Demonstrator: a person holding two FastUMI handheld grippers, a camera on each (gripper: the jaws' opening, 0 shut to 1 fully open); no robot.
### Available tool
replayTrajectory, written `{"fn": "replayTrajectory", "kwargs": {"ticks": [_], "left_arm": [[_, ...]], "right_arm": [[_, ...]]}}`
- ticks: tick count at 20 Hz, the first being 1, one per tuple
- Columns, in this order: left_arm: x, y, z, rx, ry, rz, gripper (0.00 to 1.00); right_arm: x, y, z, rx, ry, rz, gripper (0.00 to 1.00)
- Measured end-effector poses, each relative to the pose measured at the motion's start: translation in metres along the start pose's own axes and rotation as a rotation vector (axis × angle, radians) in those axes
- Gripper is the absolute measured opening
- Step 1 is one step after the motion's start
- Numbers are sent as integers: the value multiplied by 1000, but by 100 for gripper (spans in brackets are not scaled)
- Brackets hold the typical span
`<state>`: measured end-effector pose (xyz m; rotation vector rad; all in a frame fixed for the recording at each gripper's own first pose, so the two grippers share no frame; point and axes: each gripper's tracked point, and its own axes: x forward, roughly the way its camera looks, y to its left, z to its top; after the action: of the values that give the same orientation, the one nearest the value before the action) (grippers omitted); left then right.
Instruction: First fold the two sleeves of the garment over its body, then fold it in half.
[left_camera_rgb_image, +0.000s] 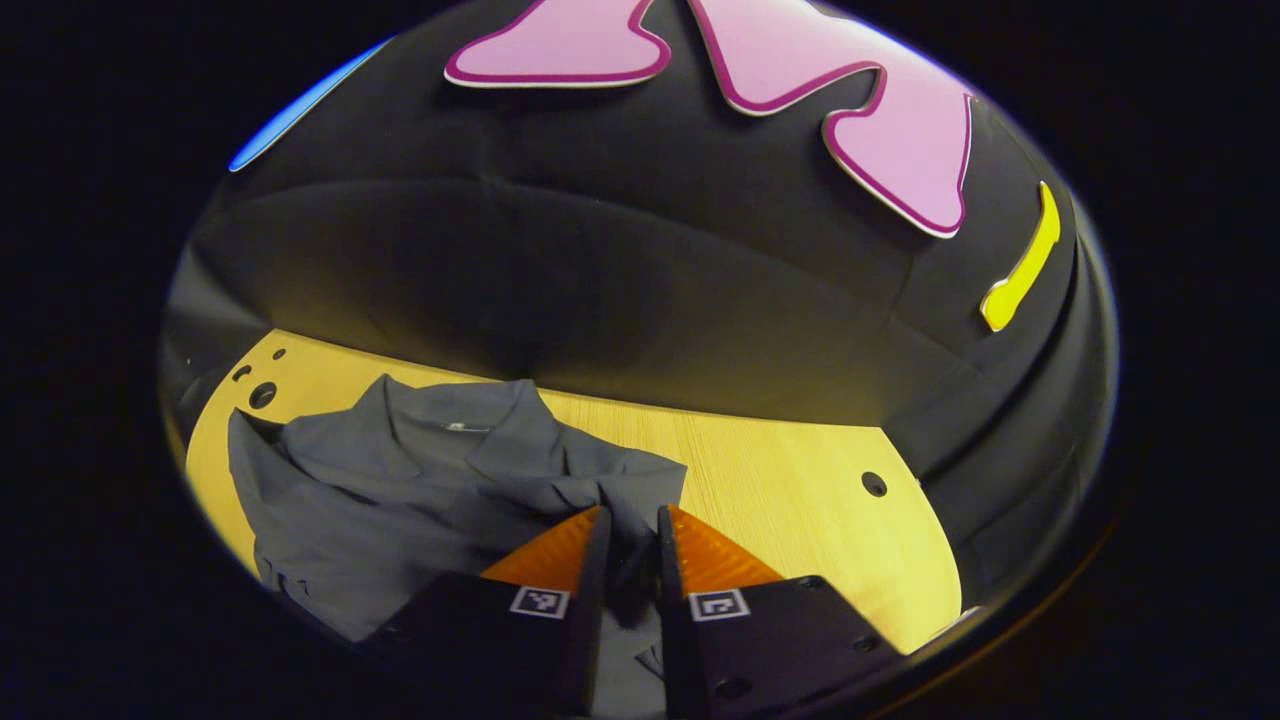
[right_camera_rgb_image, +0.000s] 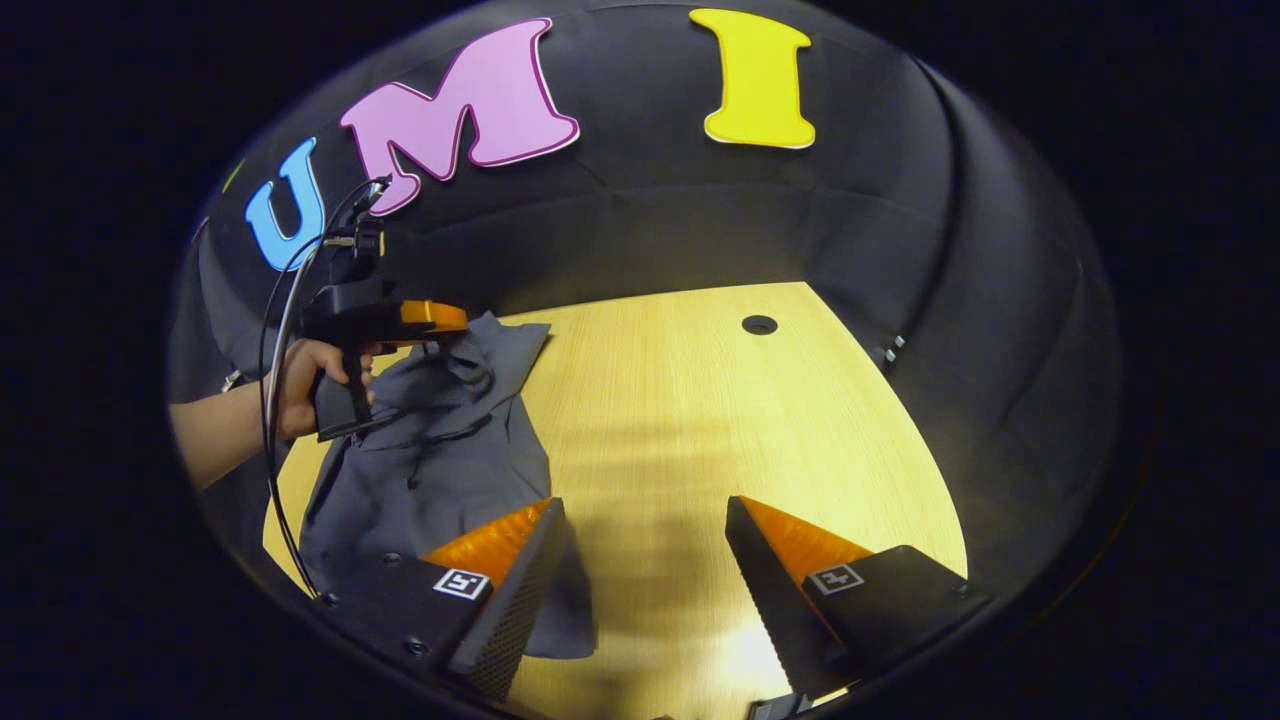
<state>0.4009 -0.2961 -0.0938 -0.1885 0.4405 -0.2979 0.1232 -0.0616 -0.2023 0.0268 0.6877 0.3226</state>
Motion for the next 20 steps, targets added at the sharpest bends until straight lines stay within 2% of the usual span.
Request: {"fn": "replayTrajectory", "kwargs": {"ticks": [2,4,5,7,9,10,11,16,20], "left_arm": [[-7,4,4,16,-13,13,59],[-29,19,10,28,-44,56,83],[-42,26,12,29,-65,75,80],[-73,44,9,40,-92,101,97],[-111,72,-1,67,-101,139,92],[-130,86,-9,77,-98,157,96],[-150,100,-18,81,-92,175,96],[-250,180,-99,57,-4,267,96],[-313,227,-167,56,91,339,96]], "right_arm": [[0,3,0,2,-1,4,99],[1,9,0,1,-9,7,99],[2,13,-2,3,-4,10,99],[3,25,-6,9,2,25,99],[3,38,-9,1,4,36,99],[3,44,-13,-5,8,39,99],[4,49,-18,-11,17,34,99],[8,82,-54,43,86,46,99],[15,90,-79,1,128,26,99]]}}
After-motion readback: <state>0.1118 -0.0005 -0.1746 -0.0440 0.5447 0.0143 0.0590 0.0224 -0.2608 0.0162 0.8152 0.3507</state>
